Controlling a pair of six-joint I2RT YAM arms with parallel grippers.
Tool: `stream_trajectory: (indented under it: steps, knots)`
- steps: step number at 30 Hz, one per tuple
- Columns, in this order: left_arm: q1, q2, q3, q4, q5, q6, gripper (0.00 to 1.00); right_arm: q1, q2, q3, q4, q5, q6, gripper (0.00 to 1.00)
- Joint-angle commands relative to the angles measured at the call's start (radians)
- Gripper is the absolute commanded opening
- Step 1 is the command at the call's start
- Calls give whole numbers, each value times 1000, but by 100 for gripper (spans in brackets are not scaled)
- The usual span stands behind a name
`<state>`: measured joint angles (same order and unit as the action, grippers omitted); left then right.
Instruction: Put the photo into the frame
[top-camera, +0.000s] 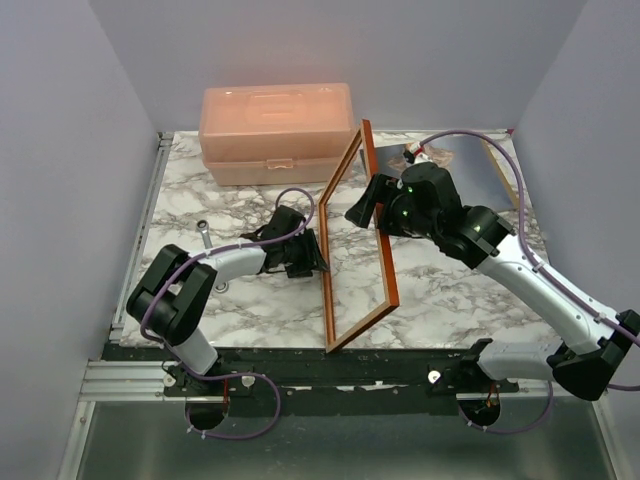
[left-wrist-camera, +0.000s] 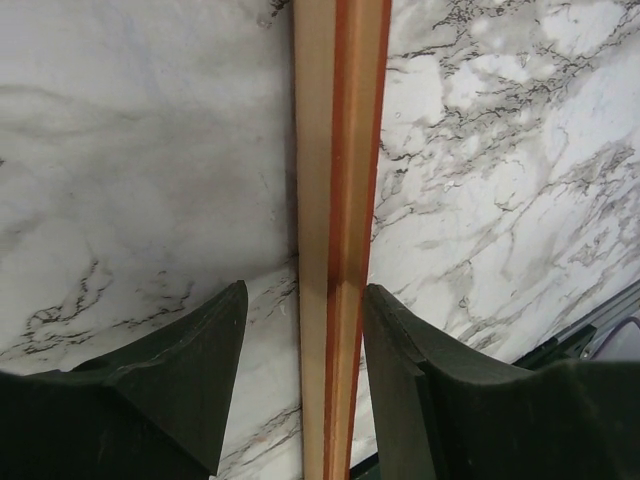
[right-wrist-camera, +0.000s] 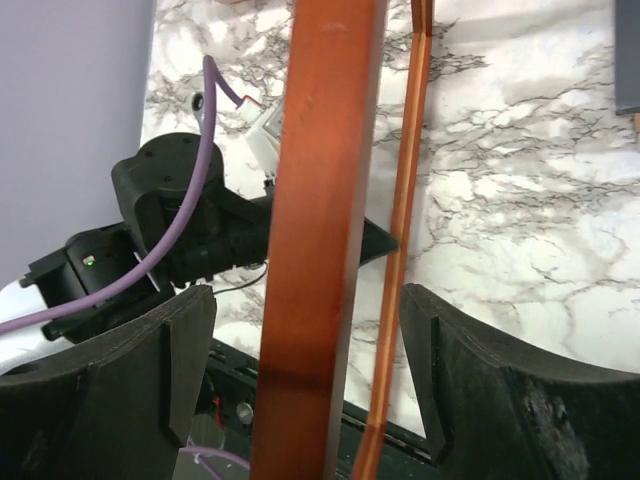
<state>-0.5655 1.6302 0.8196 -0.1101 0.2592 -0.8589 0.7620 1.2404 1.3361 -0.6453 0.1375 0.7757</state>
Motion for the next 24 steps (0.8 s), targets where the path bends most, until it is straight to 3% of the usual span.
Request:
stream_trajectory:
  steps: [1,8,13,17,24]
  knots:
    - [-6,-12,-4,-101,-82,43,52,-10,8,47,-92,28,-55,80]
    - [-6,-30,-14,-125,-119,45,52,-12,-6,33,-129,68,-76,69]
    - [-6,-107,-19,-174,-181,50,53,-14,5,-25,-119,90,-109,22]
    - [-6,-218,-18,-238,-250,65,59,-16,23,-89,-79,90,-136,2]
    - [-6,-465,-7,-359,-378,81,73,-31,81,-162,4,88,-159,1]
